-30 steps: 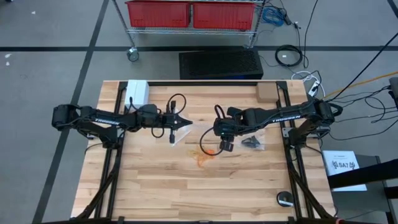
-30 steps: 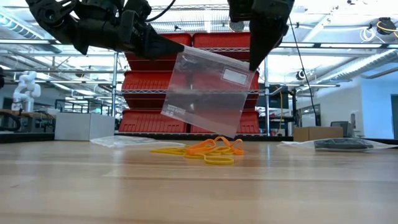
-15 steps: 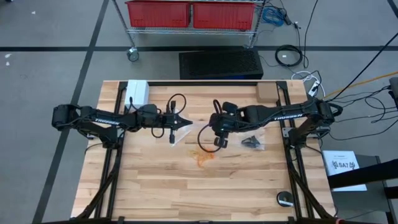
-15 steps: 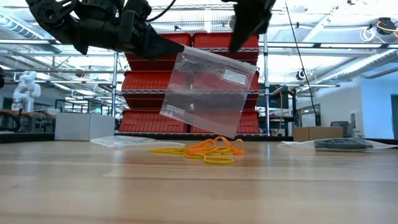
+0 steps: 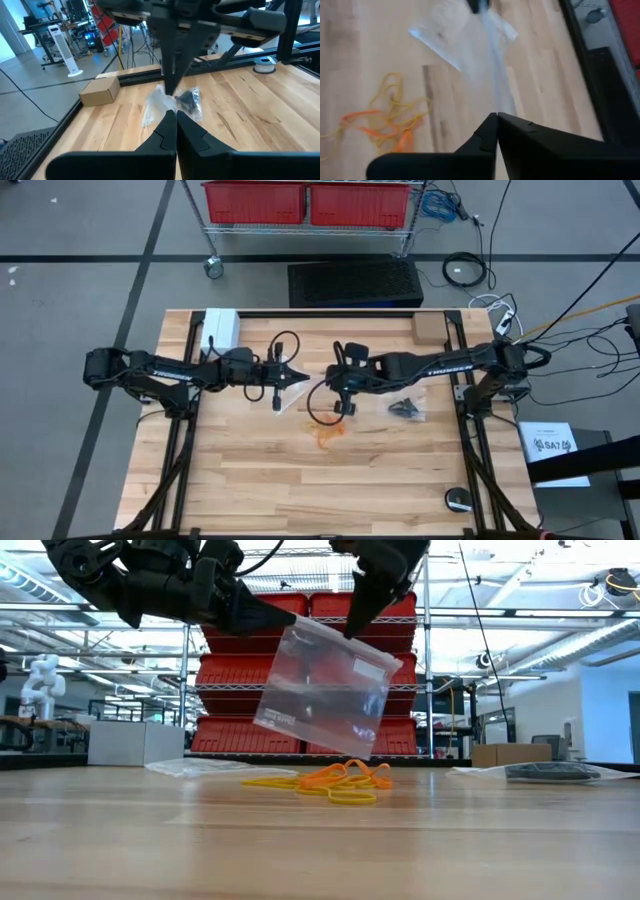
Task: Sort rubber bands
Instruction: Open the top transparent zip bag
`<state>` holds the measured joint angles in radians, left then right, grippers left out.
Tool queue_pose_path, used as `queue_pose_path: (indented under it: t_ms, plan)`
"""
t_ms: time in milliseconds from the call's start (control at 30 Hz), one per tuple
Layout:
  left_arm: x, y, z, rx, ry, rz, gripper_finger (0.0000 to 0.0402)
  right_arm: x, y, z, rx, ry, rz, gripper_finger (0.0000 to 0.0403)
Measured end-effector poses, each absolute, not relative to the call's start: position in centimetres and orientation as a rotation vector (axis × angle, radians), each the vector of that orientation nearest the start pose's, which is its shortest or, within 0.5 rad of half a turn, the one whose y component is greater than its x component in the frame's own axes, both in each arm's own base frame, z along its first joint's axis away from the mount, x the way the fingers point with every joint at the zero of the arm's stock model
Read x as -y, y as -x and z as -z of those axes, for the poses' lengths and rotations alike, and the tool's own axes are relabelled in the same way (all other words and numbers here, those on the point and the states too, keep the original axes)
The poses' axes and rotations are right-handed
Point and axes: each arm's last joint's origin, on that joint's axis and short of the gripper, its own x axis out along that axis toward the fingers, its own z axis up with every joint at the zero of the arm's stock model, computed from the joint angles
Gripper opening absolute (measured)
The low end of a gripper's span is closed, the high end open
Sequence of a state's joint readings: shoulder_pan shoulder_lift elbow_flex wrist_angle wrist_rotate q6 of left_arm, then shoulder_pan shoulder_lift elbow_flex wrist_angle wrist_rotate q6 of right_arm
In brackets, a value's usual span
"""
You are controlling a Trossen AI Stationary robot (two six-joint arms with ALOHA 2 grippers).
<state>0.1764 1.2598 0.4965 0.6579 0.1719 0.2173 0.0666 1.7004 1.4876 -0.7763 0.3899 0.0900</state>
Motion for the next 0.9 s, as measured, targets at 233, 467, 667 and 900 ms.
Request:
queue_pose_path:
  t_ms: [233, 467, 667, 900]
  plan:
    - [-3.96, -25.03, -21.78, -0.112, -0.2, 0.008, 0.0, -1.27, -35.91, -29.65, -0.92, 0.147, 0.35, 0.0001]
    - [-3.96, -25.03, -21.77, -0.113, -0.199, 0.009, 0.0, -1.24, -35.87, -29.64, -0.923, 0.157, 0.359, 0.0]
    - [-3.95, -25.03, -21.77, -0.113, -0.198, 0.012, 0.0, -0.8, -35.87, -29.63, -0.93, 0.172, 0.362, 0.0]
    - [-3.94, -25.03, -21.74, -0.116, -0.197, 0.014, 0.0, -0.48, -35.82, -29.72, -0.933, 0.187, 0.364, 0.0]
